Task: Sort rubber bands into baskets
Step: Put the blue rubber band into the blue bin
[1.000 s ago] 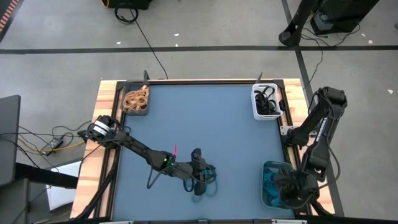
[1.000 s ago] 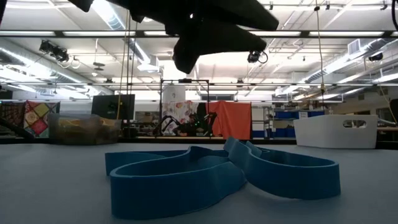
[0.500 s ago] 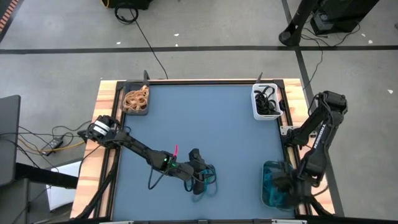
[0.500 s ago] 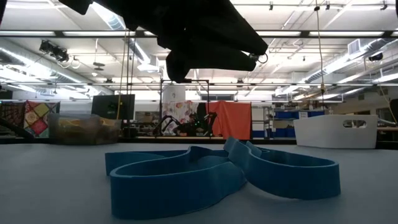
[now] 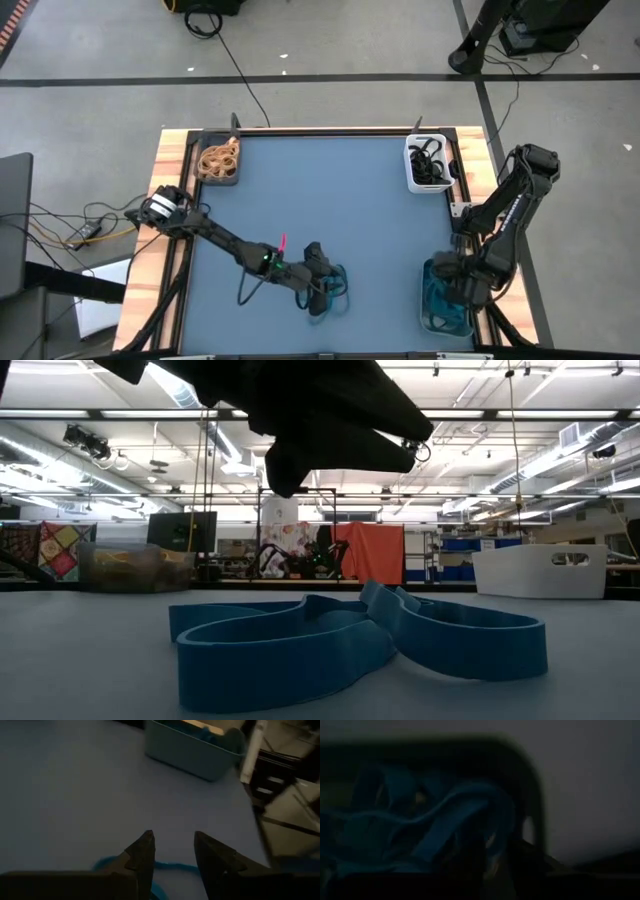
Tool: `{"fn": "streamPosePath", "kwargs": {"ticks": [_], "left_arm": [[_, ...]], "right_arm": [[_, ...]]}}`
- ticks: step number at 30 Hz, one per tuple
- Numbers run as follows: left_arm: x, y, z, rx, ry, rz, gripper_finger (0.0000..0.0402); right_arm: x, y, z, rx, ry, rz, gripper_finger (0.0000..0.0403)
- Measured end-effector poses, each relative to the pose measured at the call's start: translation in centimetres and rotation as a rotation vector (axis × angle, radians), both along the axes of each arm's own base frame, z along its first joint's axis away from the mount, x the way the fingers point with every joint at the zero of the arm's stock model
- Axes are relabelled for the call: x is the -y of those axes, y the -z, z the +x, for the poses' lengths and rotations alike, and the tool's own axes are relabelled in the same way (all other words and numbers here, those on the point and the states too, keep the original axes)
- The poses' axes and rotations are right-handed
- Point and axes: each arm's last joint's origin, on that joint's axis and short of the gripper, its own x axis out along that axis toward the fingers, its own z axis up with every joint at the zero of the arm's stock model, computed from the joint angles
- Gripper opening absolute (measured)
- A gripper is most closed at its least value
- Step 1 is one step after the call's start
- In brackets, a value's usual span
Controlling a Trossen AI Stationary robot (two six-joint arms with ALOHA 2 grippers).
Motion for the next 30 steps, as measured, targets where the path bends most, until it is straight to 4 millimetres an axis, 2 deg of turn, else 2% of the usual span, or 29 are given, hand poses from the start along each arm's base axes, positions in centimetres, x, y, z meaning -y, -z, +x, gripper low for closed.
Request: {"fn": "streamPosePath", "kwargs": {"ticks": [6, 8, 11, 17, 23, 30], "left_arm": [[1.2, 0.6, -0.9, -0.076, 0.067, -0.020, 0.0142], [1.2, 1.2, -1.3, -0.141, 0.047, -0.027, 0.0142], [0.8, 2.2, -2.1, -0.271, 0.002, -0.011, 0.0142], [0.3, 3.2, -3.0, -0.409, -0.062, 0.000, 0.0142], [0.0, 3.9, -3.3, -0.445, -0.096, 0.029, 0.0142], [0.2, 6.8, -3.0, -0.502, -0.121, 0.045, 0.0131]], "right_arm": [[0.0, -0.2, -0.3, -0.105, 0.067, 0.044, 0.0172], [-0.1, -0.9, -0.2, -0.087, 0.128, 0.053, 0.0193], [-0.7, -2.3, 0.3, 0.016, 0.128, 0.088, 0.0210], [-1.4, -4.5, 0.9, 0.205, 0.057, 0.088, 0.0209], [-1.6, -4.6, 1.0, 0.214, 0.040, 0.101, 0.0193], [-1.7, -4.6, 0.9, 0.241, 0.032, 0.091, 0.0175]]}}
